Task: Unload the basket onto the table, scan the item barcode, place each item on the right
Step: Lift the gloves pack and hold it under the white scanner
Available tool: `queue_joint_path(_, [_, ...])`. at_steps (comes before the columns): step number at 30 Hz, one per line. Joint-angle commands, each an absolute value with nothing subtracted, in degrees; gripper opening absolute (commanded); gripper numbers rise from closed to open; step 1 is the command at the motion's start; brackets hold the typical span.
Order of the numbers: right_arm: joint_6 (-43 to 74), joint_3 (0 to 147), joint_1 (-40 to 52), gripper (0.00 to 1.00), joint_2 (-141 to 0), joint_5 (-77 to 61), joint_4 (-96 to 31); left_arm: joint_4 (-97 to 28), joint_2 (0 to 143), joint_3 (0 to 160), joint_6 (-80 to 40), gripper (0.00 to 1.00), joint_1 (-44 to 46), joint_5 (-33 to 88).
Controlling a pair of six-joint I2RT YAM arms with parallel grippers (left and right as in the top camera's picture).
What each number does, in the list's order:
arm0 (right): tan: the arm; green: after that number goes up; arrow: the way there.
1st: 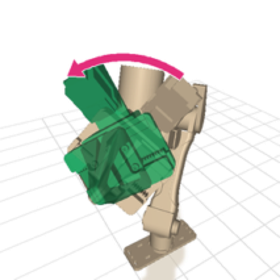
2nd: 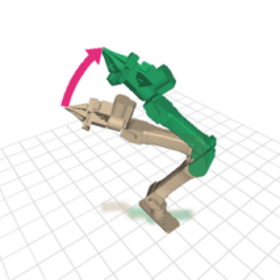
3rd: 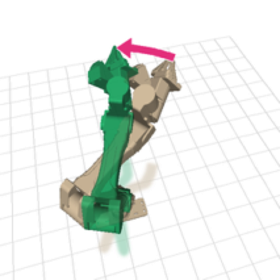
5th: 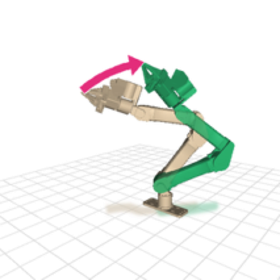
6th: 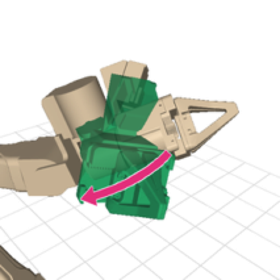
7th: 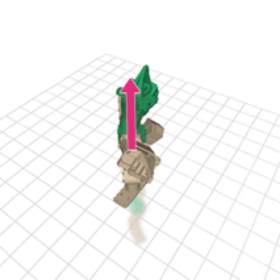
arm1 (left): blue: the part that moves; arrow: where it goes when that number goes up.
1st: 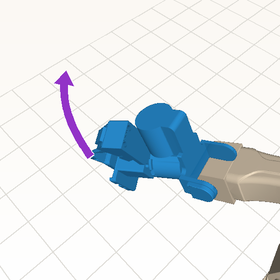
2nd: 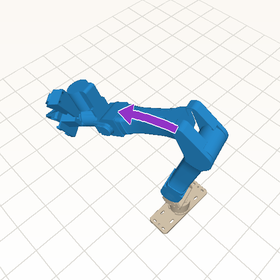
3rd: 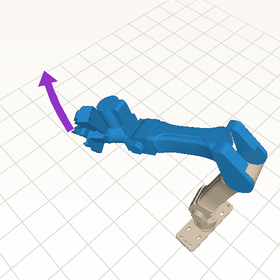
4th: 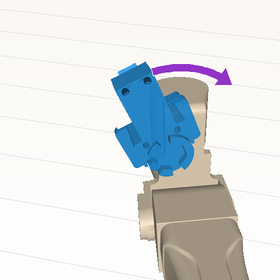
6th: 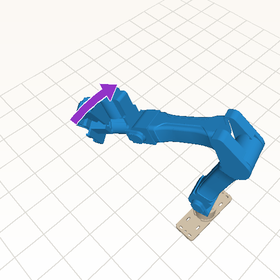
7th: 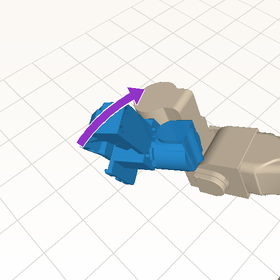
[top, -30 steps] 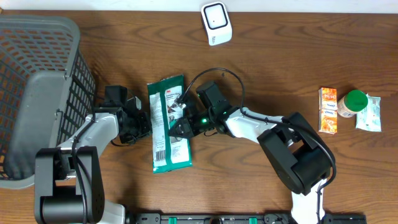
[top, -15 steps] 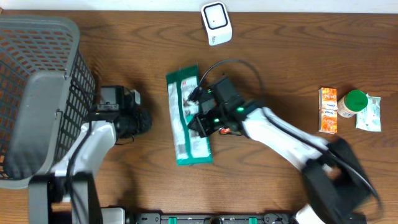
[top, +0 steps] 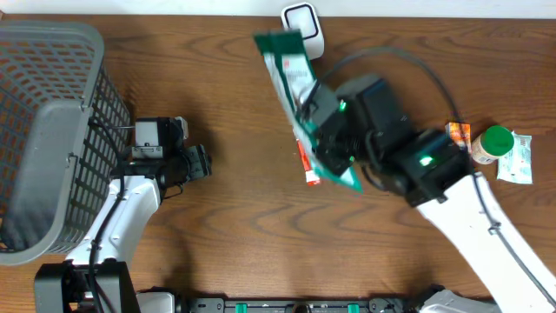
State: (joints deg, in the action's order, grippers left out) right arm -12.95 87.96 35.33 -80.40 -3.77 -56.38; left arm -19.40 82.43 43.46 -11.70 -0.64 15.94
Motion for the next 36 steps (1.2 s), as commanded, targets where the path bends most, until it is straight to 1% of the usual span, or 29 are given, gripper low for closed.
queue_joint_path(1, [-20.01,102.32,34.96,0.01,-86.13,3.81,-60.93,-19.14,82.63,43.4,-11.18,0.77,-0.99,13.82])
queue_joint_path(2, [-21.47,106.02,34.96,0.01,-88.05,4.71,-62.22,-19.16,82.63,43.4,-11.2,0.78,-0.99,13.82])
queue_joint_path(3, [-22.79,108.84,34.96,0.01,-89.69,5.34,-62.96,-19.14,82.63,43.4,-11.18,0.85,-0.99,13.82])
queue_joint_path(5, [-25.52,113.95,34.96,0.01,-93.06,6.83,-63.31,-19.14,82.63,43.4,-11.18,0.85,-0.99,13.82])
queue_joint_path(8, [-33.19,118.26,34.96,0.01,-97.49,7.46,-62.06,-19.14,82.63,43.4,-11.18,0.85,-0.99,13.8])
queue_joint_path(14, [-47.83,118.5,34.96,0.01,-105.36,8.84,-52.29,-19.14,82.63,43.4,-11.18,0.85,-0.99,13.85])
queue_joint_path(18, [-52.71,118.5,34.87,0.01,-111.53,16.34,-44.77,-19.14,82.63,43.4,-11.18,0.86,-0.99,13.82])
queue_joint_path(23, [-56.6,118.5,33.8,0.01,-118.52,22.28,-34.11,-19.16,82.63,43.4,-11.18,0.85,-0.99,13.85])
queue_joint_path(28, [-57.56,118.5,32.75,0.01,-125.51,27.14,-19.73,-19.14,82.63,43.4,-11.18,0.86,-0.99,13.85])
queue_joint_path(36, [-60.14,118.5,31.46,0.01,-134.17,27.59,-5.54,-19.16,82.63,43.4,-11.18,0.86,-0.99,13.82])
